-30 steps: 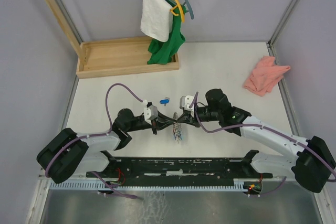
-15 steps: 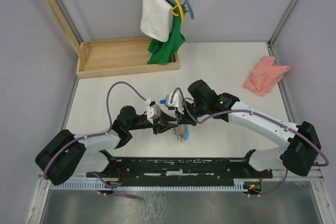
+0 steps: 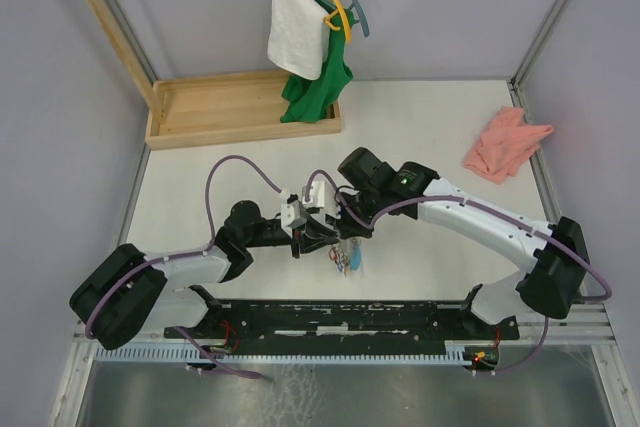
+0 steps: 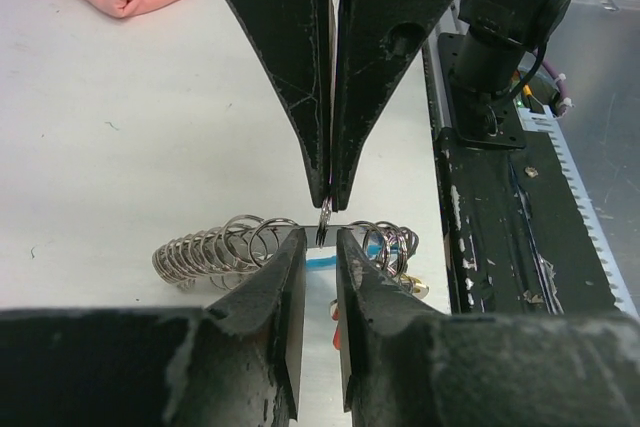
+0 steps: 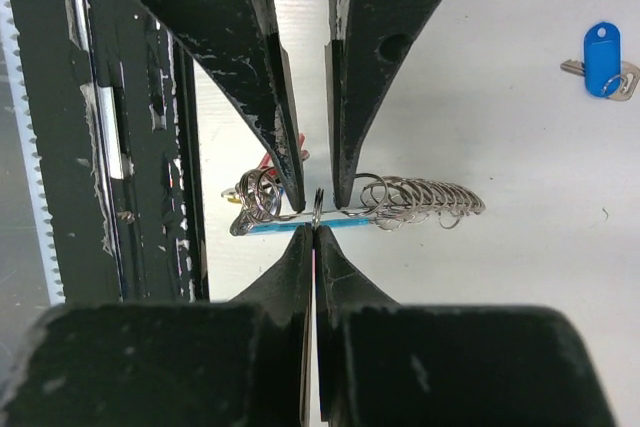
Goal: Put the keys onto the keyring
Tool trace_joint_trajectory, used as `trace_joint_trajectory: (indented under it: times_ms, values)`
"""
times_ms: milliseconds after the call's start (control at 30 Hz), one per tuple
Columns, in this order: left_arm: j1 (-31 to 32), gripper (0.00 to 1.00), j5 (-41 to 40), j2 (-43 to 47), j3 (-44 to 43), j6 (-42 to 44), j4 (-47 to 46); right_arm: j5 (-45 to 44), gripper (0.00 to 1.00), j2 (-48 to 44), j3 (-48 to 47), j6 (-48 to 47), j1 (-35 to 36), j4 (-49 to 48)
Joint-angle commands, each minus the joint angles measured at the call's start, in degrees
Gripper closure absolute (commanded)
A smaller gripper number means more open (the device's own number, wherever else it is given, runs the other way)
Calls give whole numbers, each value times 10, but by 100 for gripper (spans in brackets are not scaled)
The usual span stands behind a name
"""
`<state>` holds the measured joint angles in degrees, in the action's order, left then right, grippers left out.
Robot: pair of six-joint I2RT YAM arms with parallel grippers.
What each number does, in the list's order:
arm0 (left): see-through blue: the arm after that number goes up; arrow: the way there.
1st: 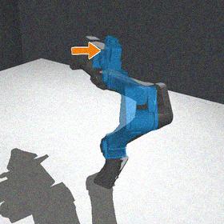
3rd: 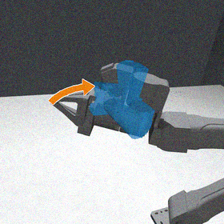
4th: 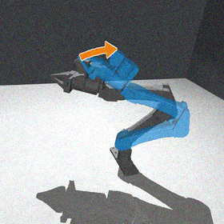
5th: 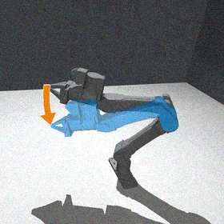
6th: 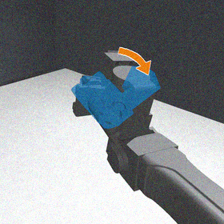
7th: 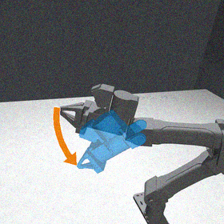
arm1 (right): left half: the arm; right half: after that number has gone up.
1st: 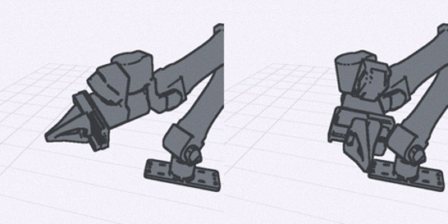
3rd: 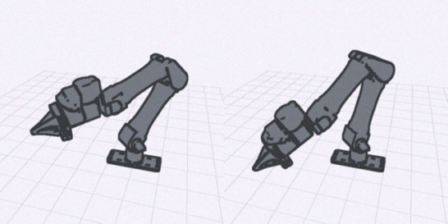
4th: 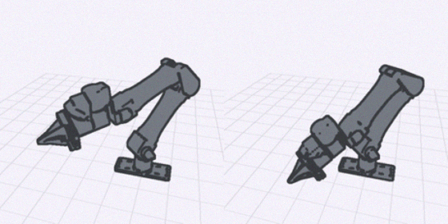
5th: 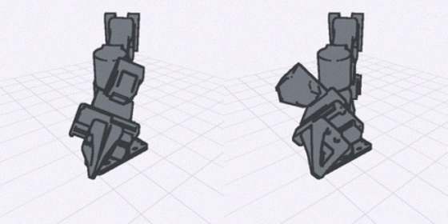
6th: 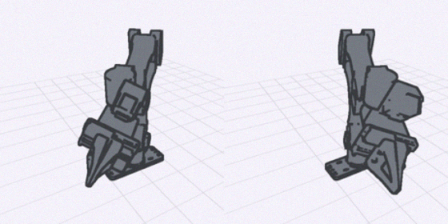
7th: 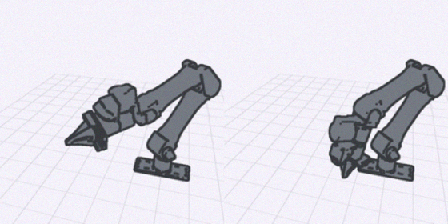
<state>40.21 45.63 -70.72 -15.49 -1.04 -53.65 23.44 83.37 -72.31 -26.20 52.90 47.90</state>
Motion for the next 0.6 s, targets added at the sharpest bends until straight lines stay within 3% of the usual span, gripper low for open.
trace_joint_trajectory:
  times_ms: [0, 167, 367, 467, 567]
  values:
    - [2, 79, 11, 0, -26, 21, -8, -8, 99, 12, -38, -22, 11, 23]
    - [2, 96, 17, 1, -26, 11, -22, -4, 99, 16, -38, -27, 16, 24]
    - [1, 97, 15, -6, -17, -11, -61, 15, 99, -4, -10, -25, 15, -13]
    - [2, 75, 11, -5, -19, -13, -56, 11, 99, -3, -11, -27, 15, -11]
    - [2, 68, 12, -1, -20, -14, -57, 10, 99, 0, -11, -29, 15, -9]
